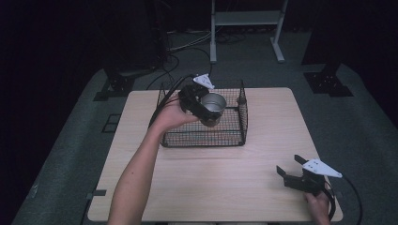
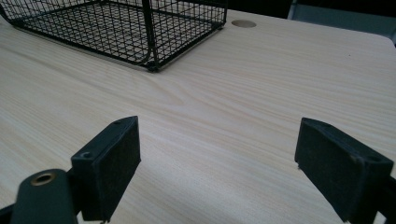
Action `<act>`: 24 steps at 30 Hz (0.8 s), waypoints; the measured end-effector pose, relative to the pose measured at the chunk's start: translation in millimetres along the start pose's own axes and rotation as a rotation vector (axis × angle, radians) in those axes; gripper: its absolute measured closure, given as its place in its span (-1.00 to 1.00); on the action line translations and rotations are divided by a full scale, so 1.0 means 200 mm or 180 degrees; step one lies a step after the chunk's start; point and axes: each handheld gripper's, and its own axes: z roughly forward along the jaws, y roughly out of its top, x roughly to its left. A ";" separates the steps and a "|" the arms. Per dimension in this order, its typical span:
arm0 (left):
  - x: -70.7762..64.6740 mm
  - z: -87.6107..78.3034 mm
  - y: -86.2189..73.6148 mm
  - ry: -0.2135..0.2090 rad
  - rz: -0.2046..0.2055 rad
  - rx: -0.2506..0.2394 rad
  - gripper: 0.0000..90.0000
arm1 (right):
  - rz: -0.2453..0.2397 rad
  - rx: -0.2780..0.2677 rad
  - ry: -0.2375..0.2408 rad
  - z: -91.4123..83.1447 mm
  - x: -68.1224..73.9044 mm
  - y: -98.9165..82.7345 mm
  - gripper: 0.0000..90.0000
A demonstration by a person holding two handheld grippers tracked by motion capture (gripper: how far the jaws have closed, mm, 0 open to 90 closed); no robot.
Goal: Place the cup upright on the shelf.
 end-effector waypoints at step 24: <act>0.19 0.24 -0.04 0.0079 -0.0260 0.0038 -0.61 | 0.0057 -0.0050 0.0041 -0.01 -0.01 0.00 -0.70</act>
